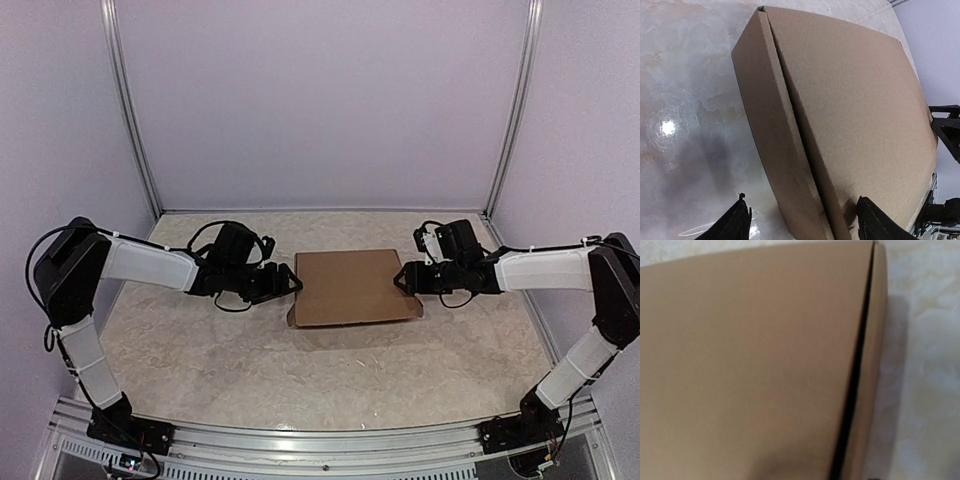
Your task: Fold the paper box
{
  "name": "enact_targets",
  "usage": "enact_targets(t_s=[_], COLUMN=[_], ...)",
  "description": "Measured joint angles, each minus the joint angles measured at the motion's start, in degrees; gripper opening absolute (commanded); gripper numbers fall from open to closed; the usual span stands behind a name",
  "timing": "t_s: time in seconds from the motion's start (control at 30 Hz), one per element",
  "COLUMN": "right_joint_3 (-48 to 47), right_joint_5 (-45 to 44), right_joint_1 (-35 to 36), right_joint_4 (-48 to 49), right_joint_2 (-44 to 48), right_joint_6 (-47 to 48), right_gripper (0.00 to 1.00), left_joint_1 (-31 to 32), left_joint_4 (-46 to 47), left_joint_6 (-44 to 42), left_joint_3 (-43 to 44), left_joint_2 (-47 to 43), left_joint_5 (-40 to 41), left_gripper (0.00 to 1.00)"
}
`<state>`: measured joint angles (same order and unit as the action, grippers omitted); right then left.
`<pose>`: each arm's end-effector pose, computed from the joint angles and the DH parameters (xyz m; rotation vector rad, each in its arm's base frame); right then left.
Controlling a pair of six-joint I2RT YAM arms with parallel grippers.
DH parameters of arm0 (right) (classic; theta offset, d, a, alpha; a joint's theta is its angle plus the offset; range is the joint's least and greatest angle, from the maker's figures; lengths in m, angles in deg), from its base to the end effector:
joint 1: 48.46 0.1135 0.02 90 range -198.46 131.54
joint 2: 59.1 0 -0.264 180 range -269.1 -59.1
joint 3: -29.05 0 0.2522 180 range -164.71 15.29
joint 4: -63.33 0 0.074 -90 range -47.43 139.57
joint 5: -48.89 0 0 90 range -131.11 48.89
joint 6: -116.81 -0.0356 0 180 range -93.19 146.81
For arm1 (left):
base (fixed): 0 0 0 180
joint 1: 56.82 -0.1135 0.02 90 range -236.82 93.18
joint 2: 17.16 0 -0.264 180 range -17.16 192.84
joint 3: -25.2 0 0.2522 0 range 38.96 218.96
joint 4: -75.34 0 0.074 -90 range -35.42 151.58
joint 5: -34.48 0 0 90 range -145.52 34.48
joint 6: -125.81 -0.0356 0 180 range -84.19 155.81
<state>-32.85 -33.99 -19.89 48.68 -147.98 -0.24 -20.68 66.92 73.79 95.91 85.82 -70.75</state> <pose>0.2801 0.1575 0.1904 -0.0979 2.3742 0.6284 0.2971 -0.2285 0.1655 0.1107 2.4454 -0.9365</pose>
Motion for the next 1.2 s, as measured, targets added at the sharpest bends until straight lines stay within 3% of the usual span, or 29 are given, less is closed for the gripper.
enact_targets(t_s=[0.47,0.7,0.77,1.03,1.2], right_joint_3=[4.39,6.80,7.02,5.01,0.92], right_joint_5=[1.88,2.69,2.84,1.25,-1.86], right_joint_1=[0.00,0.00,0.00,0.00,-0.09], right_joint_4=[3.52,8.22,8.74,4.07,-0.83], right_joint_2=[-1.01,-1.07,-1.07,-0.13,0.87], right_joint_6=[-1.75,-2.95,-3.19,-2.36,-0.74], right_gripper=[0.37,0.36,0.37,0.45,0.49], left_joint_1=[-0.04,0.26,0.31,0.37,0.37], left_joint_4=[0.11,2.38,3.54,4.68,2.60], left_joint_6=[0.35,0.48,0.50,-0.13,-1.42], left_joint_3=[-0.02,-0.24,-0.24,-0.42,-0.46], left_joint_2=[2.27,3.08,3.30,3.32,2.67], left_joint_5=[-1.81,-3.06,-3.80,-3.91,-2.56], left_gripper=[0.54,0.26,0.22,0.27,0.49])
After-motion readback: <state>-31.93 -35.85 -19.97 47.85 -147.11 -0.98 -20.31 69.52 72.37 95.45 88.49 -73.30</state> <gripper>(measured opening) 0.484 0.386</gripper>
